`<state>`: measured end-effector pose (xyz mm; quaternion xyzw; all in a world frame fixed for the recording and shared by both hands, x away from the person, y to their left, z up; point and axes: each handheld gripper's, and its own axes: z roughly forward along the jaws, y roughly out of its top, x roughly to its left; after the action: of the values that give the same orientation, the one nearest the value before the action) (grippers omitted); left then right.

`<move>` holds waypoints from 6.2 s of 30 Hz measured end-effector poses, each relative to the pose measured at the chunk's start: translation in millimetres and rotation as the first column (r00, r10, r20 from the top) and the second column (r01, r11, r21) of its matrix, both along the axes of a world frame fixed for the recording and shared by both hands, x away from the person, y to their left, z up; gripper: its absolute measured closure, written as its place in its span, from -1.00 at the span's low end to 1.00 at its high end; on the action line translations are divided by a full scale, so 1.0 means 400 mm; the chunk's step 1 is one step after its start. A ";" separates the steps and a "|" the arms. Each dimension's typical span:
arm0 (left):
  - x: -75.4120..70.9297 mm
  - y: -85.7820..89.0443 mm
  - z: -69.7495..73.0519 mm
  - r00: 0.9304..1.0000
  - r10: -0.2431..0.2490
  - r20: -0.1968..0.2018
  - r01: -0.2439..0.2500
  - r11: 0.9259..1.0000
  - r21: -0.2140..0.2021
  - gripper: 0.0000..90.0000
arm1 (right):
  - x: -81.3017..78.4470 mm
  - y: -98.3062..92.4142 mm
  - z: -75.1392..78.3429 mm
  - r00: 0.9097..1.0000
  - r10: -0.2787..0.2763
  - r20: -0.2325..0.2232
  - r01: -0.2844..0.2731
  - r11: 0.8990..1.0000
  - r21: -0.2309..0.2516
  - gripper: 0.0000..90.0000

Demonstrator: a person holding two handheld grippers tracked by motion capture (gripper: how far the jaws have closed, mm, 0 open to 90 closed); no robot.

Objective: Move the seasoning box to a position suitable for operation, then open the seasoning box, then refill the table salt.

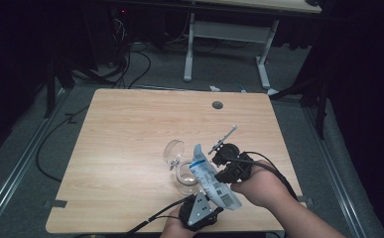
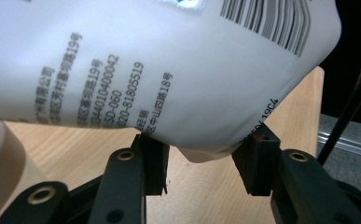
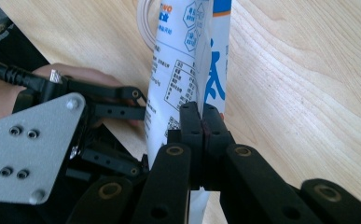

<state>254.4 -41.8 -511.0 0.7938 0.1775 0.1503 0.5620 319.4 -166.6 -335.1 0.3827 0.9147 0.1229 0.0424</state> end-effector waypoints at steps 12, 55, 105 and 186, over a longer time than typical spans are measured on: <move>0.000 -0.005 0.015 0.999 -0.015 -0.039 0.014 1.000 -0.024 0.37 | 0.007 0.006 0.001 1.000 -0.002 0.016 0.002 1.000 0.011 1.00; 0.000 -0.003 0.032 0.999 -0.002 -0.034 0.000 0.999 -0.047 0.31 | 0.033 0.050 0.012 0.998 0.057 0.032 -0.056 0.998 -0.030 1.00; 0.000 -0.001 0.046 0.999 0.004 -0.036 -0.006 0.998 -0.060 0.34 | 0.039 0.058 0.021 0.996 0.081 0.035 -0.080 0.996 -0.029 1.00; 0.016 -0.003 0.063 0.999 0.017 -0.039 -0.021 0.996 -0.087 0.35 | 0.055 0.072 0.032 0.994 0.096 0.059 -0.094 0.995 -0.039 1.00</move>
<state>260.8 -43.2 -485.7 0.7696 0.2021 0.1325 0.5910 341.4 -138.0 -322.4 0.3341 0.9322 0.1196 0.0712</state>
